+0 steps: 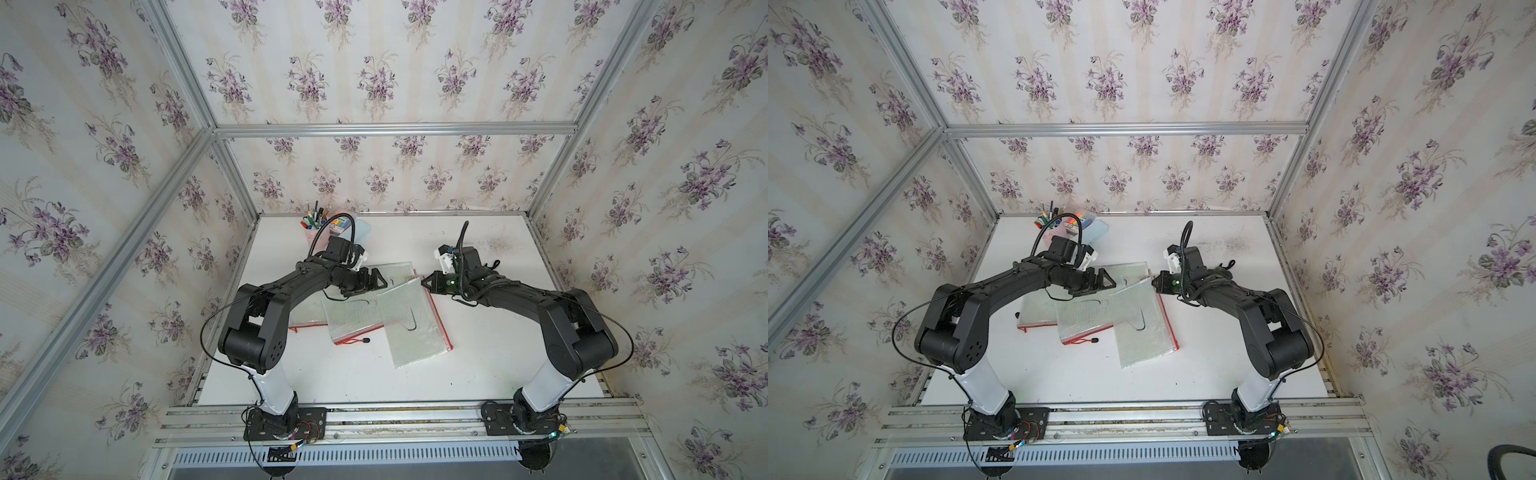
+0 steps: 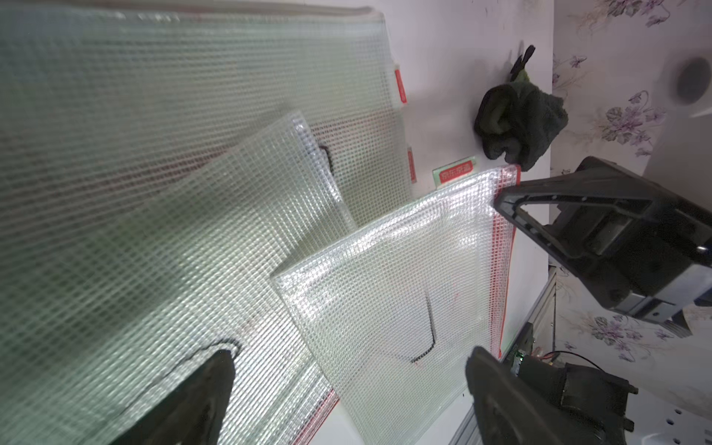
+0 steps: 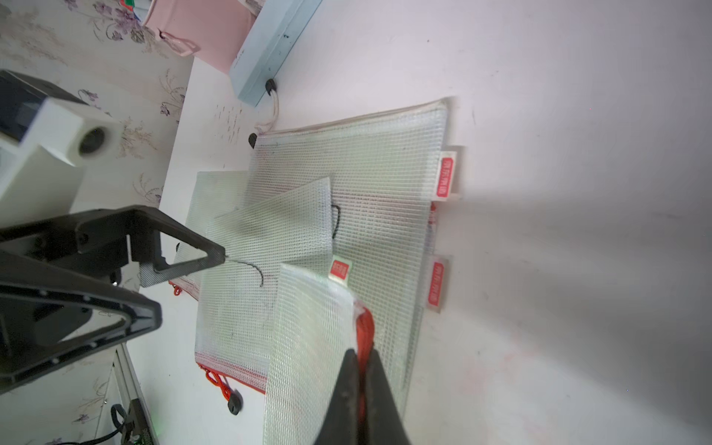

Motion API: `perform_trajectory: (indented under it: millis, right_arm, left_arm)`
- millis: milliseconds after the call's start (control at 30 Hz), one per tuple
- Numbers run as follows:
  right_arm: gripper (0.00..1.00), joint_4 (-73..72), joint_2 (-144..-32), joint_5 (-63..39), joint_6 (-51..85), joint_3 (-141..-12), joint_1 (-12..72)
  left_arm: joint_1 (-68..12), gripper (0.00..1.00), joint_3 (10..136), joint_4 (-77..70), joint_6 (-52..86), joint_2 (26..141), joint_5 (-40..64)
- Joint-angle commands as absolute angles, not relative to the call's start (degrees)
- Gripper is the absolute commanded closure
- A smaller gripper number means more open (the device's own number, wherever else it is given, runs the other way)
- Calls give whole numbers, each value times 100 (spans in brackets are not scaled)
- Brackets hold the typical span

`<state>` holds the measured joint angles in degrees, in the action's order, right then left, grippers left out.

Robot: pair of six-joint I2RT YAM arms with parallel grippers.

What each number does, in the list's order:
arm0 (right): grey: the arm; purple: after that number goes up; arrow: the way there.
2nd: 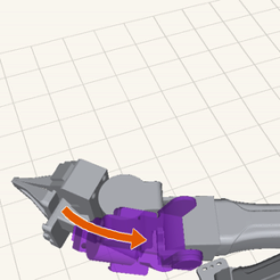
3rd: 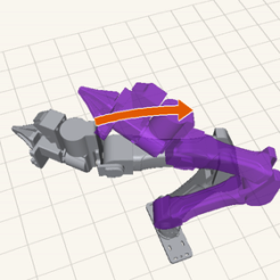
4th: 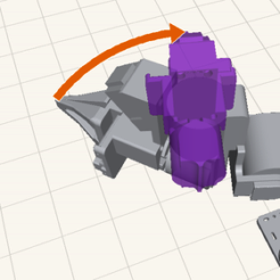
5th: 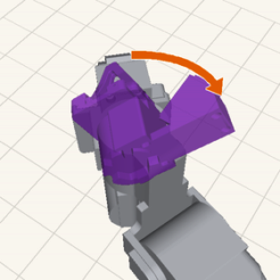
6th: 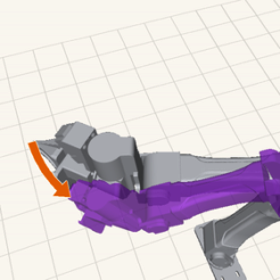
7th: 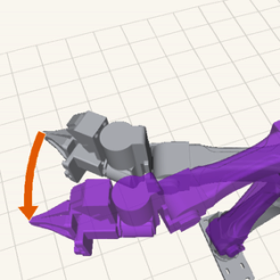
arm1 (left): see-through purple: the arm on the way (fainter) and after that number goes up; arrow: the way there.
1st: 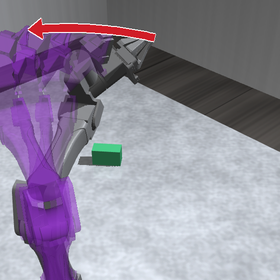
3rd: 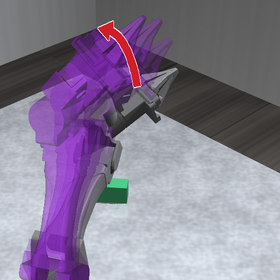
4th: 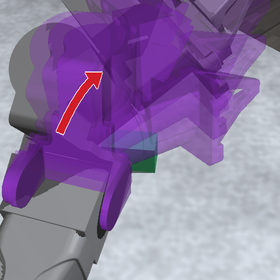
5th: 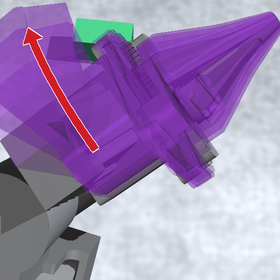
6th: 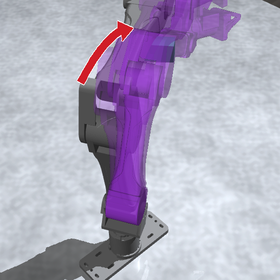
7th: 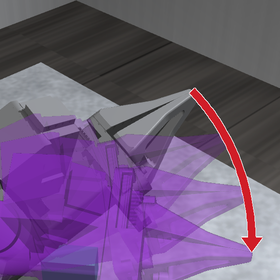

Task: Wipe the document bag
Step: Pick up the document bag from the center of the board.

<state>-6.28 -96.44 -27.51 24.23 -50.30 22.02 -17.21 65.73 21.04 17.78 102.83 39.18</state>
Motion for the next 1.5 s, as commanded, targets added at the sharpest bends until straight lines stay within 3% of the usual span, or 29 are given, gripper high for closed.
perform_trajectory:
  millis: [0, 167, 467, 967, 1033, 1233, 1467]
  right_arm:
    - [100, -913, -9656, -2903, 2630, -4833, 2081]
    - [100, -898, -9825, -2904, 2579, -4677, 2019]
    - [100, -1544, -8806, -3949, 2767, -4575, 2023]
    - [100, -2038, -8628, -4504, 3678, -4232, 1628]
    - [100, -2060, -8779, -4552, 3732, -4203, 1602]
    - [100, -2188, -9140, -4560, 3987, -4190, 1425]
    - [100, -2221, -9480, -4645, 4076, -4184, 1296]
  left_arm:
    - [-1885, 5, 6646, 2067, 1938, 10532, 4242]
    - [-2226, 5, 6977, 2455, 1819, 10928, 4170]
    - [-2268, 3, 6860, 1911, 1985, 10847, 4576]
    - [-2246, 3, 5748, -1811, 3691, 10969, 5628]
    - [-2253, 7, 5675, -2228, 3938, 10995, 5671]
    - [-2292, 37, 5703, -2806, 4267, 11134, 5854]
    - [-2401, 41, 5998, -2317, 3999, 11342, 5898]
